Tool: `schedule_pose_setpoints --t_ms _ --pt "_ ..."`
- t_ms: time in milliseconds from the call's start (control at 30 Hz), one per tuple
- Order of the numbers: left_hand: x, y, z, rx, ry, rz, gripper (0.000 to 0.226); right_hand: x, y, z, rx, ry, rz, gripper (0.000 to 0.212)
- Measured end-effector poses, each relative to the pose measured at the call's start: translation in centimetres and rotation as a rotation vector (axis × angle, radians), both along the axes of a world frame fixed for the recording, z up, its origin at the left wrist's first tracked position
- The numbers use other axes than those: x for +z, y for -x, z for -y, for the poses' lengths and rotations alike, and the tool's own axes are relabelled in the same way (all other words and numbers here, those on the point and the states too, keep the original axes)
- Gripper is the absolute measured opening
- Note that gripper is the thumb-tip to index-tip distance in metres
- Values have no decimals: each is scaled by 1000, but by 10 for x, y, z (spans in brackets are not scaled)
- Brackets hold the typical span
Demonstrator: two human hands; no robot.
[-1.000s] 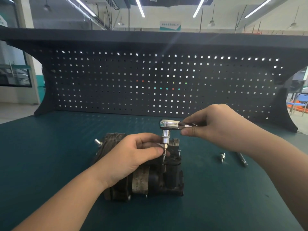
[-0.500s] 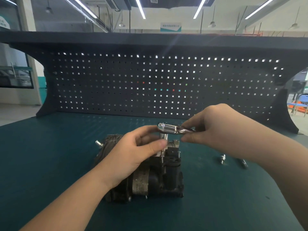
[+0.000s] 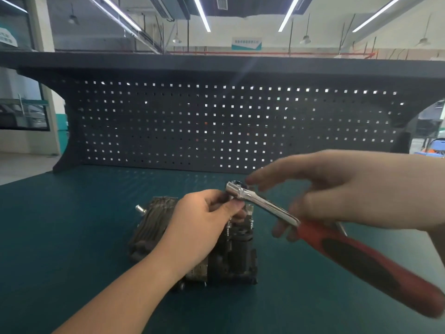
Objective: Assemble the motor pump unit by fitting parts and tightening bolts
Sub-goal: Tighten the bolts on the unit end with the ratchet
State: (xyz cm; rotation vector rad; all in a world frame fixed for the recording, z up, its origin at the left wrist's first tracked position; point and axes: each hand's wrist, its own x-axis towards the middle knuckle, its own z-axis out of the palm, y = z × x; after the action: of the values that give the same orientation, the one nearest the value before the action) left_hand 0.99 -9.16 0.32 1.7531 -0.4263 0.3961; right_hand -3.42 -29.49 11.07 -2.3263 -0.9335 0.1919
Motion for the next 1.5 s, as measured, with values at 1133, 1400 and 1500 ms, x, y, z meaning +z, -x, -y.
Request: schedule_pose_setpoints --t_ms 1133,1400,1500 --pt "-10 -12 -11 -275 192 -128 18 -99 -59 -75 -780 -1542 210 22" --pt "-15 -13 -7 -275 277 -115 25 -91 -27 -97 -536 -1112 768 40" --pt "-14 -11 -8 -269 256 -78 26 -90 -24 -100 -521 -782 944 44"
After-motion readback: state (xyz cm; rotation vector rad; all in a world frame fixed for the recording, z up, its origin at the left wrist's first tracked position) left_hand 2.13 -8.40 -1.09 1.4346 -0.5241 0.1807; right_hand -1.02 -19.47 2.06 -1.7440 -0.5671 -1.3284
